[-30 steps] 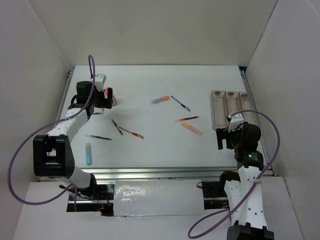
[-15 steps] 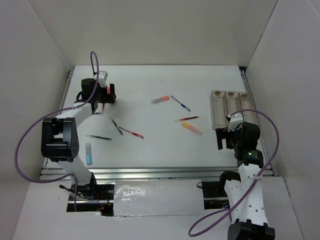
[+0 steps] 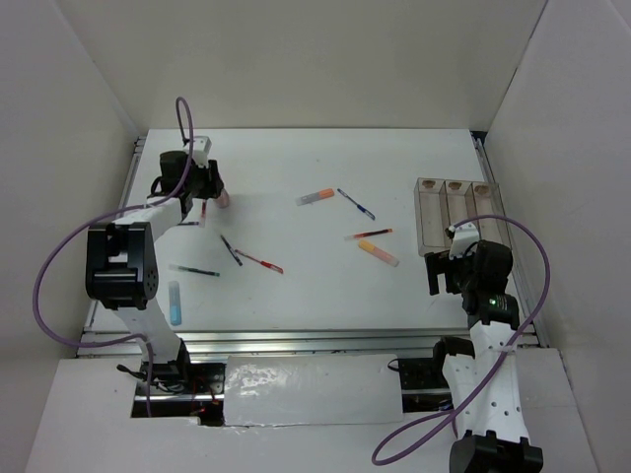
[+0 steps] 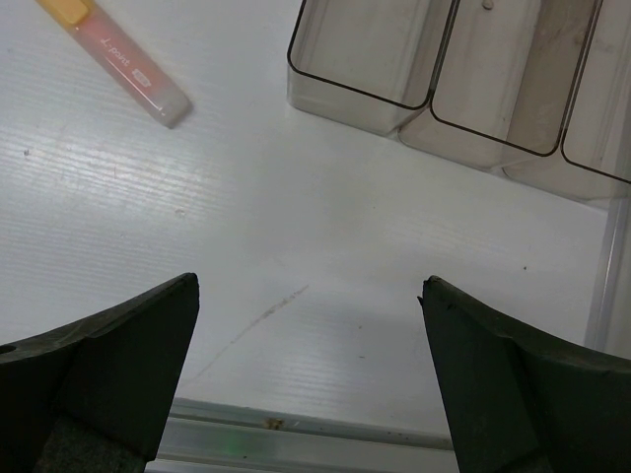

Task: Sort the stationery into containers
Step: Pick up the stationery from the center of the board.

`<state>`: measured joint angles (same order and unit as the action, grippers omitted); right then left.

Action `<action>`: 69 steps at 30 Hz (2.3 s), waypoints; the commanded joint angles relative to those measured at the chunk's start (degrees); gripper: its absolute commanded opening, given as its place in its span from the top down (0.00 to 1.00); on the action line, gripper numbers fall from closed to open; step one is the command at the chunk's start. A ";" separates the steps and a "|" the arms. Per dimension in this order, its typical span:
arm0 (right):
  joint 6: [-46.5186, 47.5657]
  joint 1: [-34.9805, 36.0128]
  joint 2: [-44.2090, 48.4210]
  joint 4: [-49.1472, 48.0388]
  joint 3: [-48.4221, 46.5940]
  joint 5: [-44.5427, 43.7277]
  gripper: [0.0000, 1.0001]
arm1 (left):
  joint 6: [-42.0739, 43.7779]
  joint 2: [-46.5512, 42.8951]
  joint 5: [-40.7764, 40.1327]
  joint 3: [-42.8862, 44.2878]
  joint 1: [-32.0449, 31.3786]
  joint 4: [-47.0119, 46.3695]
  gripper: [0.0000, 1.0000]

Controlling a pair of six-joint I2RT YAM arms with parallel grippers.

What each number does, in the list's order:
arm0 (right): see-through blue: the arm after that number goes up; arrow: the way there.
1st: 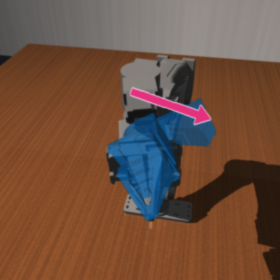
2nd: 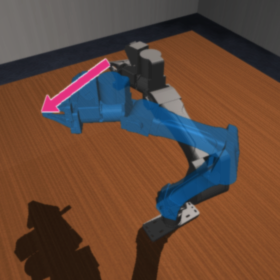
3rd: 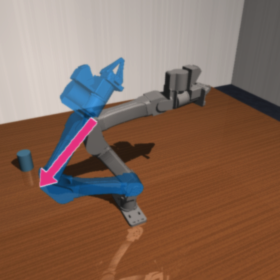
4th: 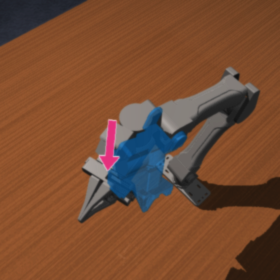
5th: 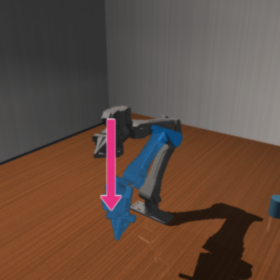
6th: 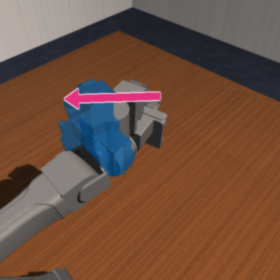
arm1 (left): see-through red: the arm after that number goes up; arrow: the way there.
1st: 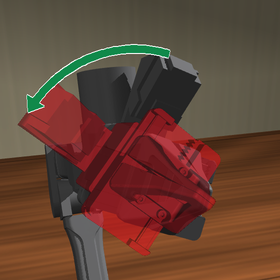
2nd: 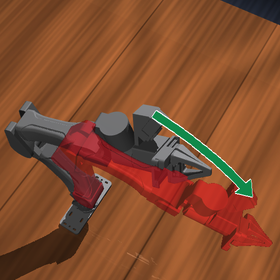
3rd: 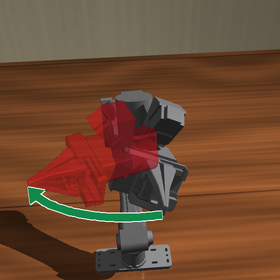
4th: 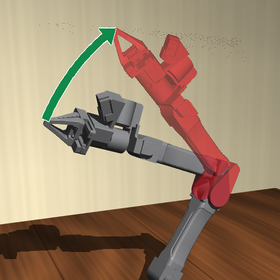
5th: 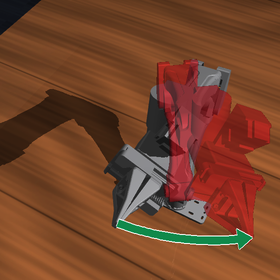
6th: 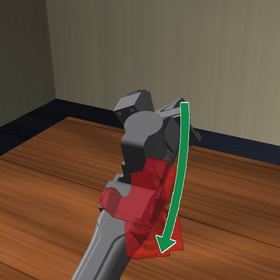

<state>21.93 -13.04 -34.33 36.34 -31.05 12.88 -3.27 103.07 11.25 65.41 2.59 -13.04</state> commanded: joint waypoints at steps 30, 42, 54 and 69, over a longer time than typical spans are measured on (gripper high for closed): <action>-23.62 28.40 -25.69 -2.33 -54.99 33.98 0.00 | -31.19 -40.58 39.64 1.21 -12.43 12.07 1.00; -20.35 43.27 -38.53 -2.32 -58.51 26.40 0.00 | -33.73 -36.01 43.33 0.51 -17.44 9.08 1.00; -19.65 51.01 -47.14 -2.59 -62.73 24.47 0.00 | -39.09 -33.02 44.74 0.69 -19.46 3.28 1.00; -19.39 50.40 -46.81 -3.12 -59.49 19.29 0.72 | -33.31 -33.63 38.00 2.79 -19.56 11.35 0.01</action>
<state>1.43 37.85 -83.44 34.76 -91.59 35.18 -39.42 70.35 53.04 65.91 -17.34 -4.43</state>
